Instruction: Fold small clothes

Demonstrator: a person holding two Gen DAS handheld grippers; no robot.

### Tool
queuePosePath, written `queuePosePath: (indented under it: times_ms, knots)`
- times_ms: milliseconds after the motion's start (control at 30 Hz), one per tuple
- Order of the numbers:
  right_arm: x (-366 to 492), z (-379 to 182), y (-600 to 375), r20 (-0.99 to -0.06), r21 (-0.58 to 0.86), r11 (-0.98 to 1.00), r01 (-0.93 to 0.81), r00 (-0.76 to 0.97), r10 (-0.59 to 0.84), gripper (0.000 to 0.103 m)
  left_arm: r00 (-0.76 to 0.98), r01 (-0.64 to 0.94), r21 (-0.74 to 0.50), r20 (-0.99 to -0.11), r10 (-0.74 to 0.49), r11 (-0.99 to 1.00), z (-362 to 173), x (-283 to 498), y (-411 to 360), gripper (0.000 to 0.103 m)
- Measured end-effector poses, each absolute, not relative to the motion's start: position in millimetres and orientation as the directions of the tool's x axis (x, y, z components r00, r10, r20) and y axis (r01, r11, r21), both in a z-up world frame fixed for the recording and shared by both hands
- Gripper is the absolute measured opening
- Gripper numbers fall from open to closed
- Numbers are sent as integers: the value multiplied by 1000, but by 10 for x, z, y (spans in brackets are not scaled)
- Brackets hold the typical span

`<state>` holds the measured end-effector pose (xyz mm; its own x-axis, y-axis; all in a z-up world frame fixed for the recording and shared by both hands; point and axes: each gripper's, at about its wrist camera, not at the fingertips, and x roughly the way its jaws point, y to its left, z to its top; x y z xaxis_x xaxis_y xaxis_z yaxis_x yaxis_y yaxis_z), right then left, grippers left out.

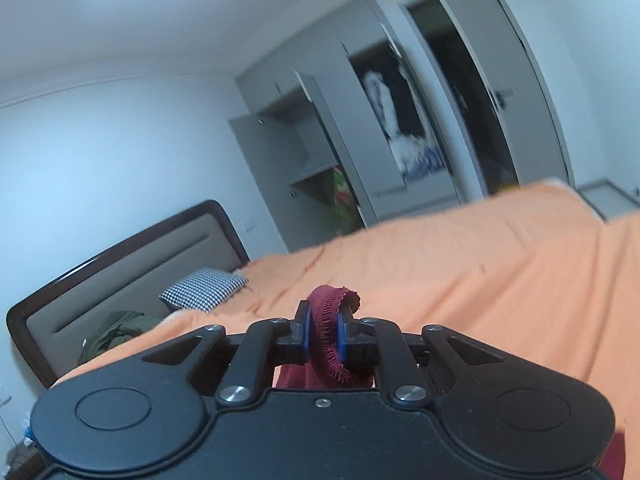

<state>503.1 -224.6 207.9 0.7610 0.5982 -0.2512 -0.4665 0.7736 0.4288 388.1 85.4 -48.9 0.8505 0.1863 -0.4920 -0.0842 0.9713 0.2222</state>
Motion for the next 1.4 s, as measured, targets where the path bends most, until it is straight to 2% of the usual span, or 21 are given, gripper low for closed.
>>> queuePosePath:
  times_ms: [100, 133, 200, 233, 267, 333, 433, 500, 633, 800, 900, 967, 1033, 1100, 1133, 1167, 1233, 1333, 1367, 1400]
  knots:
    - [5009, 2206, -2232, -243, 413, 774, -481, 760, 602, 13, 862, -78, 207, -477, 170, 975, -469, 3978, 831, 77]
    - [5013, 2216, -2238, -244, 409, 775, -482, 761, 602, 13, 865, -77, 220, -470, 175, 972, -459, 4000, 808, 74]
    - [5002, 2213, -2272, -247, 403, 778, -481, 762, 599, 13, 874, -68, 241, -454, 174, 968, -435, 4027, 774, 51]
    - [5000, 2197, -2286, -252, 399, 782, -478, 764, 595, 13, 875, -58, 236, -456, 163, 970, -421, 4038, 774, 29]
    - [4992, 2183, -2318, -257, 395, 787, -473, 766, 589, 13, 873, -56, 221, -462, 156, 974, -409, 4048, 787, 15]
    - [5037, 2109, -2318, -268, 394, 797, -459, 772, 577, 13, 873, -95, 184, -457, 170, 978, -373, 4027, 855, 10]
    - [5047, 1923, -2409, -289, 394, 814, -428, 783, 551, 13, 876, -158, 101, -445, 186, 982, -320, 3919, 1009, 9]
    - [5043, 1713, -2509, -319, 405, 824, -397, 783, 534, 13, 866, -176, 40, -469, 174, 984, -335, 3870, 1138, 9]
    - [5027, 1096, -2664, -424, 445, 838, -316, 750, 508, 13, 834, -186, -42, -535, 135, 982, -428, 3818, 1326, 9]
    - [4898, 467, -2820, -536, 461, 862, -212, 707, 461, 13, 827, -175, -66, -551, 110, 982, -457, 3752, 1437, 9]
    - [4847, 215, -2898, -572, 480, 861, -167, 685, 452, 12, 829, -152, -89, -554, 78, 984, -417, 3762, 1522, 13]
    - [4800, 135, -2930, -586, 479, 864, -154, 677, 446, 9, 824, -153, -91, -562, 76, 984, -385, 3757, 1545, 32]
    - [4757, 62, -2942, -594, 479, 865, -146, 672, 442, 9, 823, -167, -70, -560, 99, 984, -325, 3677, 1537, 41]
    - [4745, 26, -2938, -598, 479, 866, -143, 669, 441, 9, 823, -163, -37, -556, 115, 986, -272, 3577, 1503, 43]
    - [4746, 29, -2935, -599, 479, 866, -142, 668, 441, 10, 825, -158, -29, -554, 116, 987, -242, 3540, 1497, 48]
    - [4741, 19, -2949, -600, 481, 865, -144, 665, 444, 12, 826, -155, -28, -552, 114, 988, -211, 3523, 1500, 61]
    - [4739, -9, -2983, -603, 485, 863, -142, 659, 448, 20, 831, -158, -41, -545, 110, 987, -143, 3469, 1522, 76]
    - [4699, -46, -3028, -609, 483, 864, -141, 655, 448, 24, 843, -158, -91, -531, 87, 983, -35, 3464, 1604, 86]
    - [4681, -52, -3051, -611, 480, 865, -145, 653, 448, 27, 846, -159, -113, -528, 76, 981, -6, 3502, 1631, 91]
    - [4673, -65, -3056, -612, 480, 864, -149, 649, 452, 35, 846, -161, -140, -529, 64, 977, 14, 3557, 1679, 92]
